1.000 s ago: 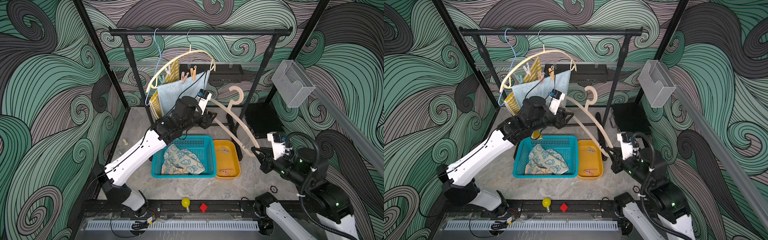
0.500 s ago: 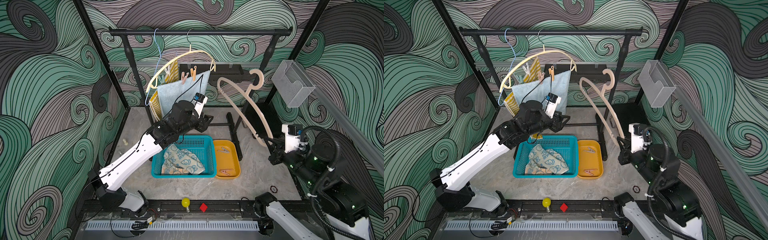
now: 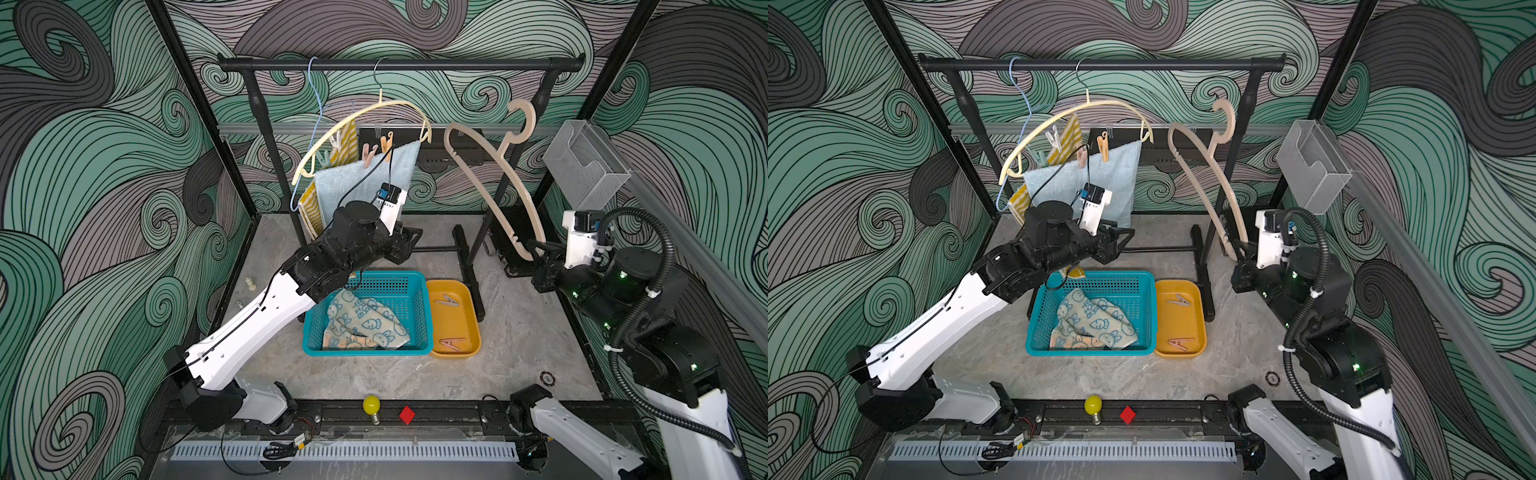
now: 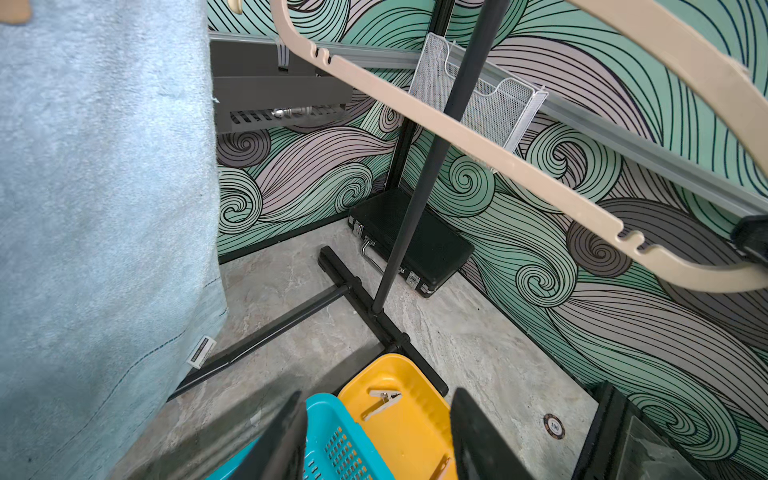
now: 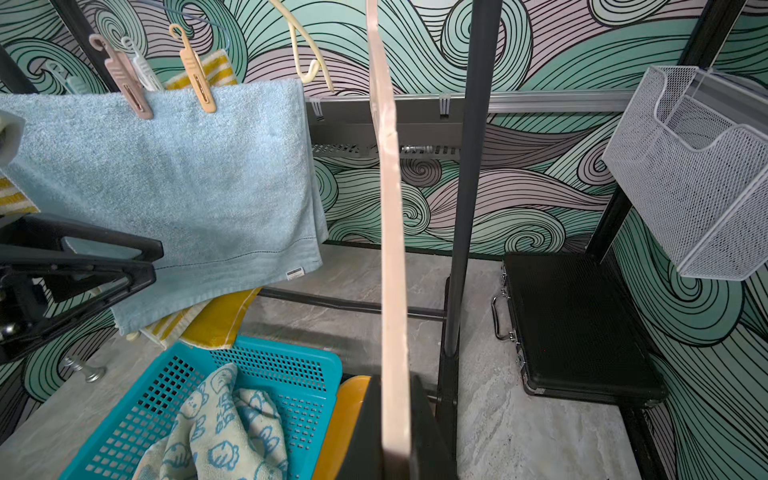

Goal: Remove the clothespins securing towels to the hanger
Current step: Place the hanger on the clothesline.

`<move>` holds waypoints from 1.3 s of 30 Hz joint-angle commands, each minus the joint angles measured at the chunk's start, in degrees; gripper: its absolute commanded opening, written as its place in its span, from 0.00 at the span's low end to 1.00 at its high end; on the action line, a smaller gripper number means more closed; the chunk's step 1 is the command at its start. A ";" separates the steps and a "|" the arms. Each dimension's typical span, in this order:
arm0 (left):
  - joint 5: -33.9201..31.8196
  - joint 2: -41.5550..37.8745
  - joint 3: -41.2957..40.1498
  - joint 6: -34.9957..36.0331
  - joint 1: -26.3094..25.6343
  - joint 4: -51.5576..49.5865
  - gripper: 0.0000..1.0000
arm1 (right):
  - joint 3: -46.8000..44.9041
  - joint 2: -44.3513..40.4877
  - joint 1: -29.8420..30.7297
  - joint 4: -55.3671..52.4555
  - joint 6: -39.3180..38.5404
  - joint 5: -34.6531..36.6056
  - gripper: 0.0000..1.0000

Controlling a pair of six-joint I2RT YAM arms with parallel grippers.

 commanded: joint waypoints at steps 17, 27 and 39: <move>-1.16 -2.08 -1.97 -0.39 0.23 0.86 0.54 | 10.54 8.65 -0.16 8.03 -1.09 1.21 0.00; -1.21 -3.00 -2.91 -0.69 0.23 0.94 0.54 | 15.73 13.22 -0.16 5.24 -1.54 1.92 0.00; -2.00 -4.44 -4.33 -0.96 0.23 1.03 0.54 | 15.53 15.09 -0.16 3.94 -1.36 3.22 0.00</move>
